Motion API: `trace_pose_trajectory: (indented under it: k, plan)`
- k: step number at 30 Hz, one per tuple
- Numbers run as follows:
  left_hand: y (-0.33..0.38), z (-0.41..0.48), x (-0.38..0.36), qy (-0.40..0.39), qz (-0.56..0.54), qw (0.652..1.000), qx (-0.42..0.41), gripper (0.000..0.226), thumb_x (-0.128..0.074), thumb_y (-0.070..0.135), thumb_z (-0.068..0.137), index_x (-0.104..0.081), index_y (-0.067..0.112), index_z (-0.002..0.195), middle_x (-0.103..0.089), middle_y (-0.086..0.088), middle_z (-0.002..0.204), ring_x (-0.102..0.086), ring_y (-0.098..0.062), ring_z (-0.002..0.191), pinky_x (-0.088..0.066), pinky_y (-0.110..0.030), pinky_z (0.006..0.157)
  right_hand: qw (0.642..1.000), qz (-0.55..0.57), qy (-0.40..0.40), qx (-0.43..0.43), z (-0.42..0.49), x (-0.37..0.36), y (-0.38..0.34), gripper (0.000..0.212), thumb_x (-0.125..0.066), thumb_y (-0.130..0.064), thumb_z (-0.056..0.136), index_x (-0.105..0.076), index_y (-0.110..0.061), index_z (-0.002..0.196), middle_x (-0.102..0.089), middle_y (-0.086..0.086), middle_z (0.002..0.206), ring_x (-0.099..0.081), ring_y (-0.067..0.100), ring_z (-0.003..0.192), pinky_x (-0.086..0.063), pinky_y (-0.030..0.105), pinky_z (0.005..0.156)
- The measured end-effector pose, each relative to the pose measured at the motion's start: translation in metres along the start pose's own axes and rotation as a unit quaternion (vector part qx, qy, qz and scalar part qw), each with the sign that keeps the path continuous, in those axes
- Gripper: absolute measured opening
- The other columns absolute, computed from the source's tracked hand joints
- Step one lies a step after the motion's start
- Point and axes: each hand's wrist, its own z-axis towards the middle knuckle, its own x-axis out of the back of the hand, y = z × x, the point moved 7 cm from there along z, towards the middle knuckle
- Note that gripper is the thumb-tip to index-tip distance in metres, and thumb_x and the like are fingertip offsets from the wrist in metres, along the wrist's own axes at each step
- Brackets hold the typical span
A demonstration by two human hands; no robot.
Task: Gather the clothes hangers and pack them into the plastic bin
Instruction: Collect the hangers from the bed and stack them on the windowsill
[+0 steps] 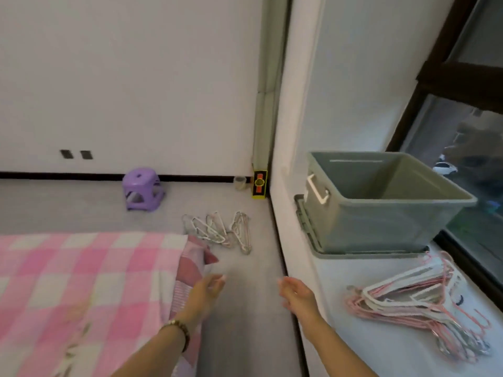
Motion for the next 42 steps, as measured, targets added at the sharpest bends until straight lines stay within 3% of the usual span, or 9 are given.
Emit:
trace_pose_trajectory:
  k: [11,15,19,24,26,30,35,40,42]
  plan:
    - [-0.190,-0.188,0.281,0.251,-0.064,0.955,0.143,0.051,-0.046,0.045,0.093,-0.043,0.016,0.135,-0.051,-0.008,0.134,-0.052,-0.026,0.118,-0.046,-0.035,0.093,0.943,-0.158,-0.287,0.050,-0.130,-0.349,0.040,0.035,-0.066,-0.020,0.087,-0.057,-0.011,0.120,-0.058,0.008,0.127,-0.060,0.024,0.109,-0.051,0.027,0.074]
    - [-0.281,-0.277,0.308,0.321,-0.093,0.912,0.236,0.062,-0.047,0.047,0.091,-0.031,0.018,0.143,-0.035,-0.005,0.149,-0.038,-0.026,0.134,-0.036,-0.041,0.108,0.879,-0.257,-0.398,0.052,-0.186,-0.428,0.098,0.040,-0.067,-0.030,0.085,-0.057,-0.017,0.122,-0.053,0.000,0.127,-0.055,0.022,0.114,-0.048,0.038,0.096]
    - [-0.359,-0.362,0.300,0.377,-0.101,0.860,0.329,0.071,-0.049,0.049,0.089,-0.024,0.015,0.146,-0.026,-0.006,0.154,-0.028,-0.026,0.141,-0.025,-0.041,0.114,0.812,-0.326,-0.477,0.075,-0.233,-0.479,0.161,0.039,-0.070,-0.027,0.083,-0.057,-0.018,0.118,-0.057,0.002,0.124,-0.055,0.017,0.108,-0.045,0.027,0.086]
    - [-0.437,-0.430,0.264,0.426,-0.128,0.799,0.404,0.084,-0.046,0.073,0.074,-0.028,0.025,0.141,-0.041,-0.013,0.145,-0.047,-0.037,0.125,-0.043,-0.044,0.098,0.736,-0.417,-0.519,0.126,-0.257,-0.522,0.219,0.056,-0.072,-0.031,0.080,-0.049,-0.016,0.129,-0.046,0.004,0.137,-0.043,0.021,0.127,-0.036,0.030,0.100]
    - [-0.474,-0.439,0.238,0.437,-0.160,0.765,0.445,0.099,-0.040,0.084,0.065,-0.023,0.025,0.143,-0.048,-0.021,0.136,-0.052,-0.042,0.117,-0.050,-0.044,0.090,0.705,-0.448,-0.526,0.162,-0.257,-0.541,0.230,0.065,-0.072,-0.035,0.079,-0.044,-0.014,0.135,-0.042,0.005,0.140,-0.040,0.023,0.132,-0.033,0.033,0.105]
    - [-0.487,-0.440,0.206,0.466,-0.164,0.678,0.544,0.089,-0.053,0.057,0.083,-0.016,0.004,0.145,-0.020,-0.020,0.150,-0.015,-0.035,0.141,-0.014,-0.040,0.117,0.656,-0.503,-0.508,0.241,-0.240,-0.577,0.252,0.086,-0.067,-0.059,0.072,-0.036,-0.018,0.140,-0.038,0.006,0.148,-0.036,0.026,0.136,-0.032,0.043,0.111]
    - [-0.490,-0.431,0.174,0.569,-0.393,0.446,0.568,0.087,-0.059,0.052,0.081,-0.030,-0.008,0.135,-0.035,-0.030,0.139,-0.039,-0.042,0.125,-0.036,-0.045,0.105,0.580,-0.577,-0.475,0.325,-0.217,-0.606,0.279,0.084,-0.058,-0.061,0.079,-0.029,-0.017,0.145,-0.032,0.007,0.151,-0.027,0.026,0.141,-0.020,0.044,0.116]
    - [-0.515,-0.403,0.184,0.601,-0.431,0.465,0.486,0.114,-0.054,0.080,0.057,-0.036,0.001,0.138,-0.050,-0.022,0.132,-0.054,-0.041,0.114,-0.048,-0.050,0.096,0.482,-0.656,-0.479,0.328,-0.208,-0.604,0.293,0.079,-0.043,-0.067,0.084,-0.026,-0.021,0.147,-0.034,0.009,0.148,-0.029,0.029,0.138,-0.019,0.043,0.115]
    - [-0.516,-0.399,0.200,0.612,-0.441,0.484,0.444,0.127,-0.055,0.084,0.046,-0.027,0.008,0.143,-0.044,-0.018,0.139,-0.050,-0.038,0.120,-0.046,-0.051,0.099,0.477,-0.660,-0.476,0.332,-0.212,-0.583,0.296,0.075,-0.044,-0.067,0.084,-0.031,-0.022,0.142,-0.041,0.009,0.142,-0.034,0.028,0.134,-0.025,0.041,0.110]
